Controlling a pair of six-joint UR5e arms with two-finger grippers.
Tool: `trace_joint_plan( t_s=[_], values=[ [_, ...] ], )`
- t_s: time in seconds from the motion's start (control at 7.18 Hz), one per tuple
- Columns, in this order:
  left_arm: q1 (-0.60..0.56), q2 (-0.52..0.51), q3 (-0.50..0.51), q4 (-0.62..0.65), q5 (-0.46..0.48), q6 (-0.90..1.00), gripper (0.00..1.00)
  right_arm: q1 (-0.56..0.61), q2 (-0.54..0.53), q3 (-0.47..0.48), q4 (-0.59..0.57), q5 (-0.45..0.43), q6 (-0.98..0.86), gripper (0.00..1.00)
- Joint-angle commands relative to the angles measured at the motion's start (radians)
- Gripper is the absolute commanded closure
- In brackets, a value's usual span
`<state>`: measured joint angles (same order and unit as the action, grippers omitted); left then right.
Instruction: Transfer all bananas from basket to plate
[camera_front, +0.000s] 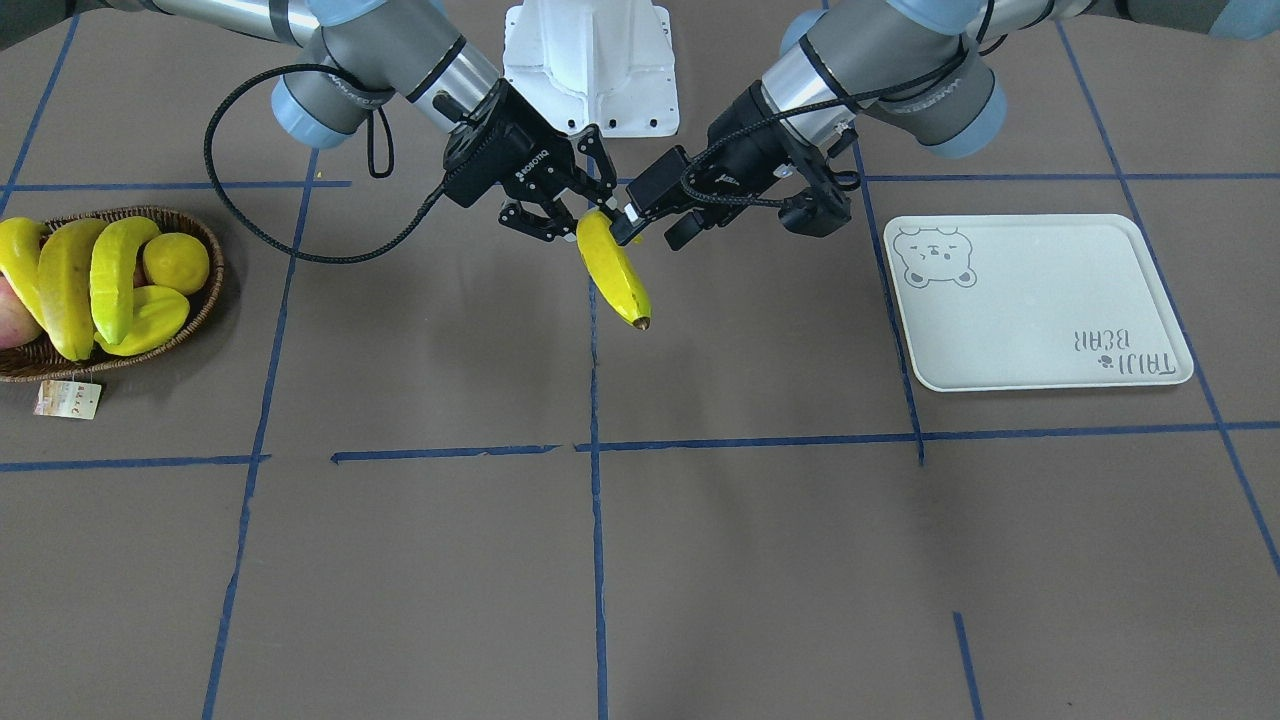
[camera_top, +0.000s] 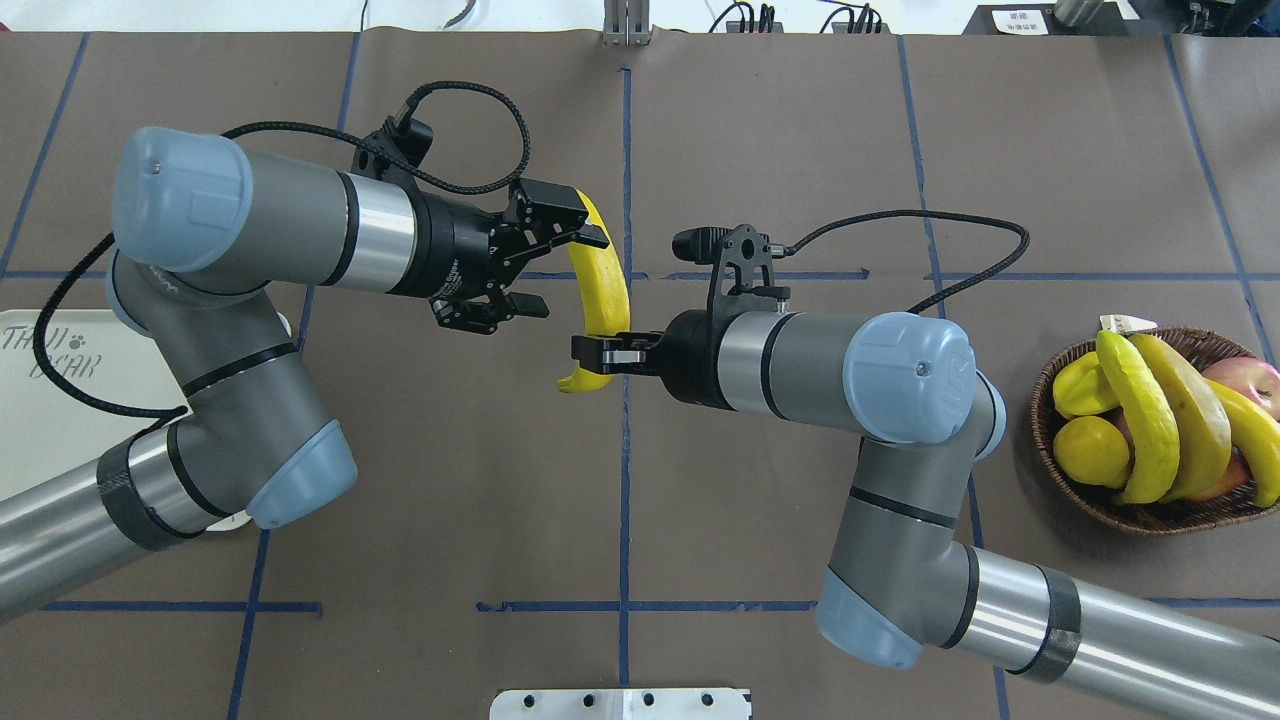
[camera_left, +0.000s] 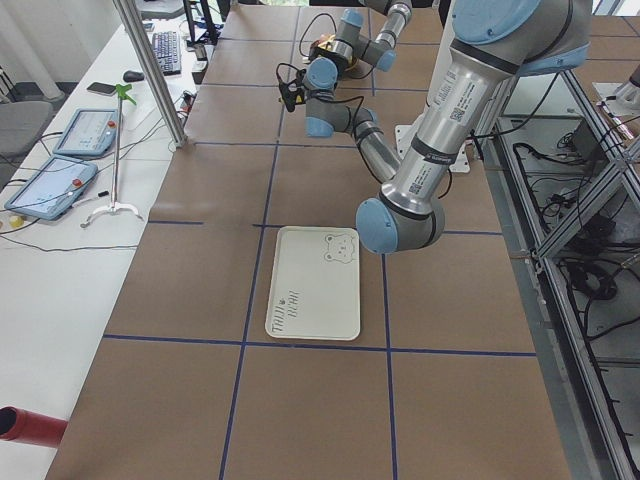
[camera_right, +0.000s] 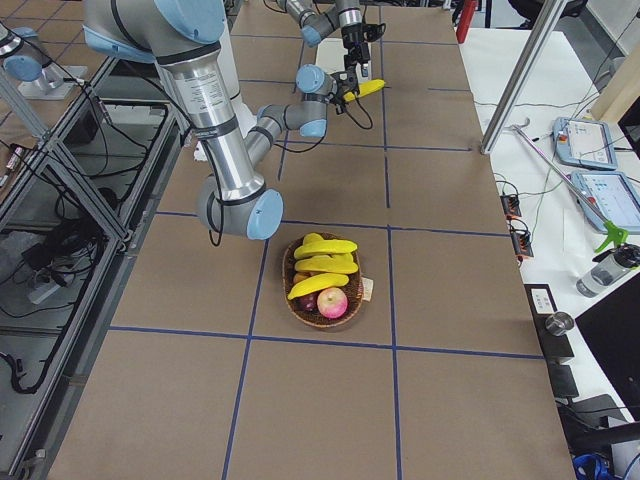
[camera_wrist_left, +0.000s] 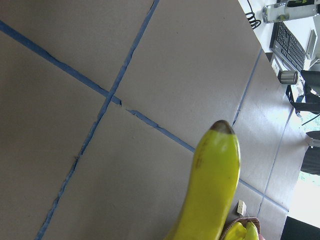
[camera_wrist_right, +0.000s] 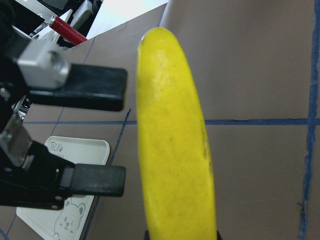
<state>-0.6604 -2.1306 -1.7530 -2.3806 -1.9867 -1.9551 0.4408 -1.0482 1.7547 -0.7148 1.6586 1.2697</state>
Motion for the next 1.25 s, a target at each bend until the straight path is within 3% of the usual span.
trace_joint_plan(
  t_s=[0.0,0.42,1.11],
  values=[
    [0.011,-0.014,0.007,0.023,0.008,0.010,0.02,-0.010,0.002,0.000,-0.005,-0.002,0.000,0.97],
    [0.021,-0.011,0.032,0.024,0.029,0.033,0.11,-0.013,0.001,0.025,-0.084,0.074,-0.024,0.99],
    [0.044,-0.009,0.052,0.023,0.051,0.036,0.36,-0.013,0.002,0.032,-0.101,0.101,-0.032,0.98]
  ],
)
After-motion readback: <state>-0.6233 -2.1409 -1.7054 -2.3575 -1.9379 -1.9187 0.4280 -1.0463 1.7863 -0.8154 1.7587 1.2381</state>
